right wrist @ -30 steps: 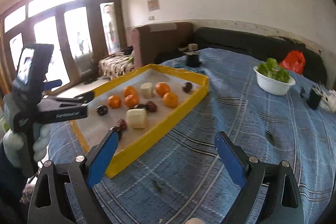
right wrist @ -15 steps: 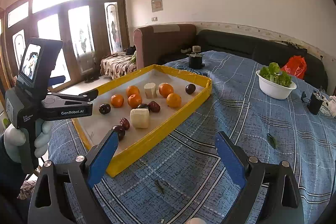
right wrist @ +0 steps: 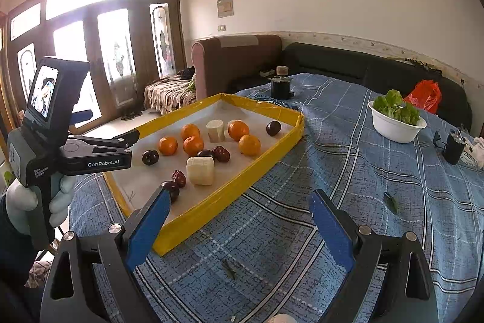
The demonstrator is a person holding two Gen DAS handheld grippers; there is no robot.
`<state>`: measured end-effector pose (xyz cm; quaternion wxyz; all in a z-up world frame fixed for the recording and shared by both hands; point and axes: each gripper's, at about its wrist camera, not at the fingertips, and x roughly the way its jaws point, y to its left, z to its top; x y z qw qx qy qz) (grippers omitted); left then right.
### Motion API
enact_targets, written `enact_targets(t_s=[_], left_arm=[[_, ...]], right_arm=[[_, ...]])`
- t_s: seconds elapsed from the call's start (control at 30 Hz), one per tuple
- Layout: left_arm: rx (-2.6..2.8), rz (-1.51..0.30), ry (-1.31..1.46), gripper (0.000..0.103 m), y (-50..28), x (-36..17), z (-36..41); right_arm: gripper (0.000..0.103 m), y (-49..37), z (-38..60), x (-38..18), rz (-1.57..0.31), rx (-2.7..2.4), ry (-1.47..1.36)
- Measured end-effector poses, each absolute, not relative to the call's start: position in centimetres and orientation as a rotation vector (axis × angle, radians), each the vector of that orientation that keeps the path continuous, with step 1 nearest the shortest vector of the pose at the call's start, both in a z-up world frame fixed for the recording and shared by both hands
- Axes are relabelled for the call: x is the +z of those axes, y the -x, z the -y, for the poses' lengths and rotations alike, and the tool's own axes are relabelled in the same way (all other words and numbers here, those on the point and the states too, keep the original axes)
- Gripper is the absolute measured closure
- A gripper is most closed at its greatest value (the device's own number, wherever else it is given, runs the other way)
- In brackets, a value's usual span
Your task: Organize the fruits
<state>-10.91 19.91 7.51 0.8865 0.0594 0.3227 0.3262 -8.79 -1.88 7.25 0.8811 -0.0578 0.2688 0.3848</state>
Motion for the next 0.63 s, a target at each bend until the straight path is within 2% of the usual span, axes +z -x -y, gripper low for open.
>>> enact_targets(t_s=[0.63], left_arm=[[0.675,-0.640,-0.115,0.000,11.66,8.18,-20.14]], right_arm=[[0.007,8.40,2.05,6.96,-0.572,0.793,0.114]])
